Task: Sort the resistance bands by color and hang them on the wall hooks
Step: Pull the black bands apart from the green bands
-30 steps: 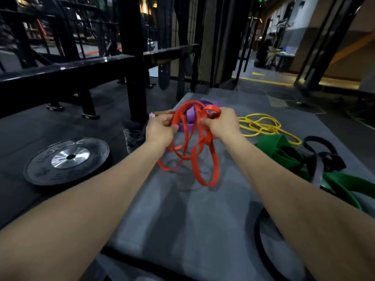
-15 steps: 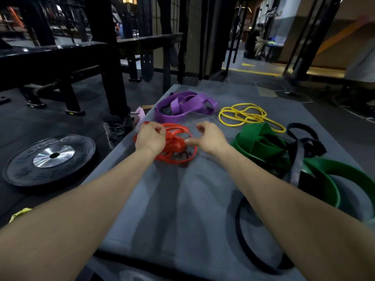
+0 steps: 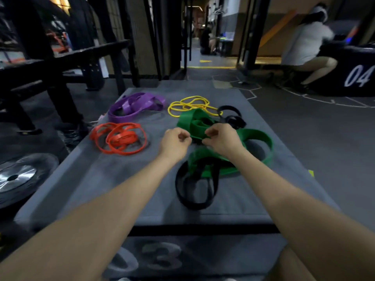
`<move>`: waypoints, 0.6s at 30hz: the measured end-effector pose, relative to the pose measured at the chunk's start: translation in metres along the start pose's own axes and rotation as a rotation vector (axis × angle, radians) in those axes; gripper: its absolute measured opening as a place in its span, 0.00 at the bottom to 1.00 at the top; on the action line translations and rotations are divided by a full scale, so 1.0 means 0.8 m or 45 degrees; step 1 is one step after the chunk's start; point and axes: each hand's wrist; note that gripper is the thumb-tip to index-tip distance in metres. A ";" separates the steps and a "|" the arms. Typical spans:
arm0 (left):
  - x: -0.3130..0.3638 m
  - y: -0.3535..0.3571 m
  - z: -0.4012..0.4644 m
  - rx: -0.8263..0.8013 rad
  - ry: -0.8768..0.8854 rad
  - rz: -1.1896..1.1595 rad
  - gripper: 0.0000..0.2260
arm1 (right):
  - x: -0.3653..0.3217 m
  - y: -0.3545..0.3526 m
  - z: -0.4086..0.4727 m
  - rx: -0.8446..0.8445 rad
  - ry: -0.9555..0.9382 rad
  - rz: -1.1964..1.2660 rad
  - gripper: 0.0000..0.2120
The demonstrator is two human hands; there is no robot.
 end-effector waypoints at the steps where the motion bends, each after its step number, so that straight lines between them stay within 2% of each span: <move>1: 0.007 0.010 -0.006 -0.034 0.021 0.029 0.07 | 0.008 -0.012 -0.006 0.019 0.020 -0.002 0.13; 5: 0.018 0.041 -0.025 -0.174 0.078 0.147 0.13 | 0.041 -0.041 -0.021 0.081 0.118 0.022 0.10; 8: 0.001 0.058 -0.034 -0.229 0.071 0.251 0.20 | 0.070 -0.031 -0.031 0.089 0.167 0.049 0.11; 11: -0.017 0.066 -0.034 -0.218 0.093 0.319 0.24 | 0.082 -0.019 -0.032 -0.068 0.110 -0.072 0.11; 14: -0.014 0.065 -0.020 -0.234 0.092 0.319 0.26 | 0.080 -0.021 -0.021 -0.087 0.060 -0.061 0.11; 18: -0.019 0.055 -0.008 -0.367 0.060 0.345 0.25 | 0.079 -0.012 -0.021 -0.255 -0.036 -0.244 0.11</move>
Point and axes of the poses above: each hand's wrist, its own z-axis towards the middle knuckle, its own y-axis out of the palm, x = y × z, and after that the axes turned 1 degree about y, right-handed
